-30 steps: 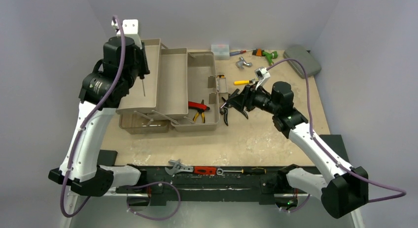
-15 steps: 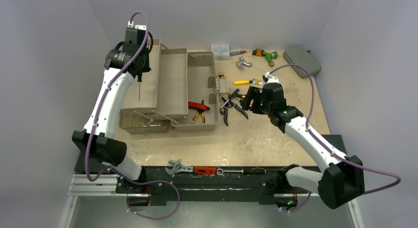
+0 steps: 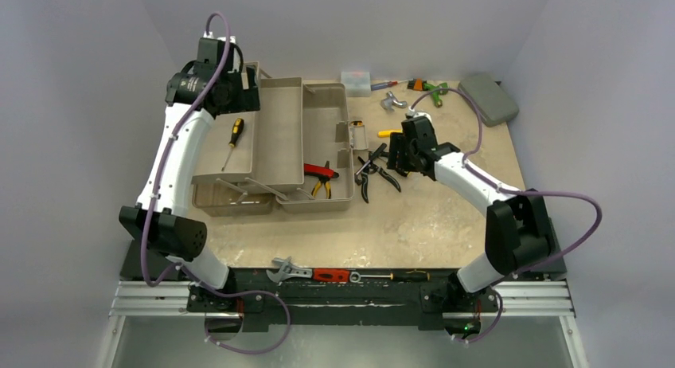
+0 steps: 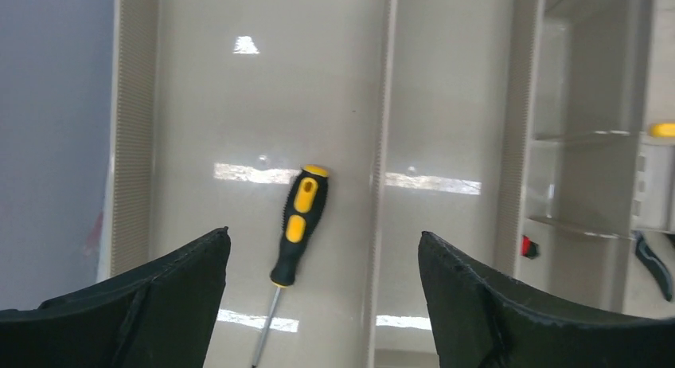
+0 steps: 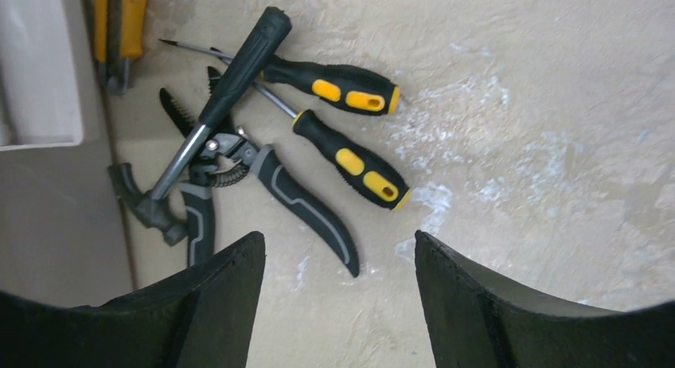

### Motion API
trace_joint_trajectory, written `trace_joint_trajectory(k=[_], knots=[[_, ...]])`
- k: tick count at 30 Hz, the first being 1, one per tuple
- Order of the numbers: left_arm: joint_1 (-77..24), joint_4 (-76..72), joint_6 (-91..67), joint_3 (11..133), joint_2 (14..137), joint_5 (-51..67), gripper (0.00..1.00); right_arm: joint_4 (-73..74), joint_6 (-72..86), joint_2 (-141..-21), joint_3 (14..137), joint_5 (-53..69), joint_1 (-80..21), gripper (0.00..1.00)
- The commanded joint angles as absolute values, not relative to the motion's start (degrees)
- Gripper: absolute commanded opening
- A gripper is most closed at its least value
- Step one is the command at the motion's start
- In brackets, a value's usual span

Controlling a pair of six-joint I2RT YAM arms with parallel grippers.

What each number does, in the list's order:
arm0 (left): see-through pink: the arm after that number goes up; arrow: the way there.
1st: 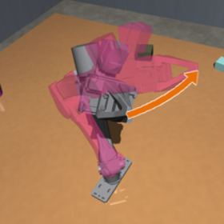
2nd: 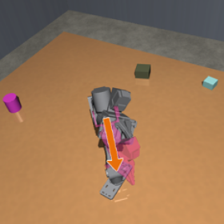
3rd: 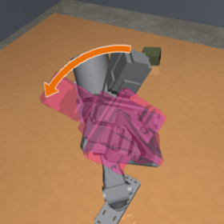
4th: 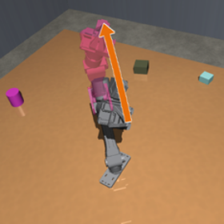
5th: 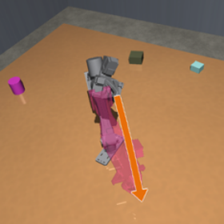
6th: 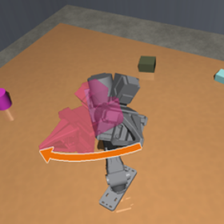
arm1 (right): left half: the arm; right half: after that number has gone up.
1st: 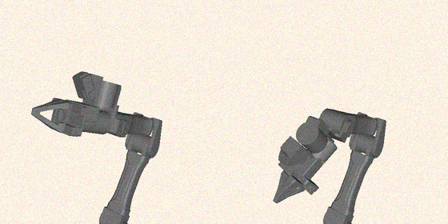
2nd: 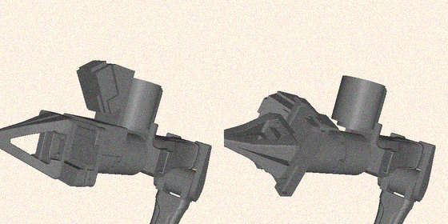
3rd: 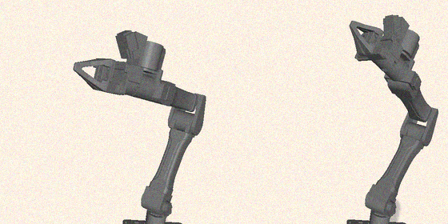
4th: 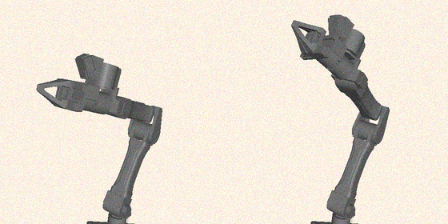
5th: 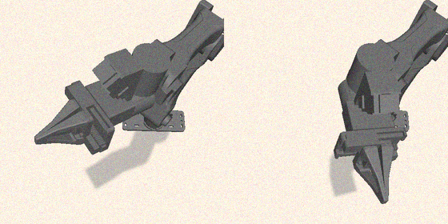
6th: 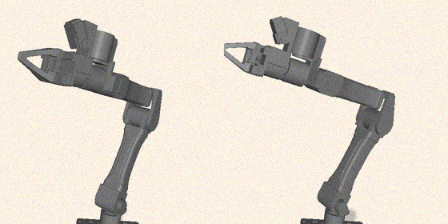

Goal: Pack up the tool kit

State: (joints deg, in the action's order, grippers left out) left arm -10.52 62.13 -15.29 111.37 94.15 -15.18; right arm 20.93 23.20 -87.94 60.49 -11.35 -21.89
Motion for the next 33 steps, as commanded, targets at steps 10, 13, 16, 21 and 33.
trace_joint_trajectory(k=[10, 13, 16, 21, 33], knots=[[-10.46, 46.18, -23.69, 95.61, 72.91, 20.01, 0.86, 25.32, 11.44, -101.98, 71.72, -10.45, -21.87, 0.61], [-10.46, 46.11, -24.25, 94.27, 70.01, 23.35, 0.86, 26.75, 12.4, -104.8, 73.23, -11.69, -21.84, 0.6], [-10.46, 47.18, -23.85, 94.98, 68.29, 24.63, 0.86, 28.02, 13.17, -106.82, 74.14, -12.62, -21.87, 0.59], [-10.42, 48.38, -23.62, 95.82, 65.95, 25.74, 0.86, 29.99, 14.78, -108.22, 73.33, -14.72, -21.88, 0.5], [-10.67, 45.38, -28.18, 90.76, 64.48, 33.35, 0.83, 31.81, 12.7, -97.84, 66.03, -6.76, -21.83, 0.05]])
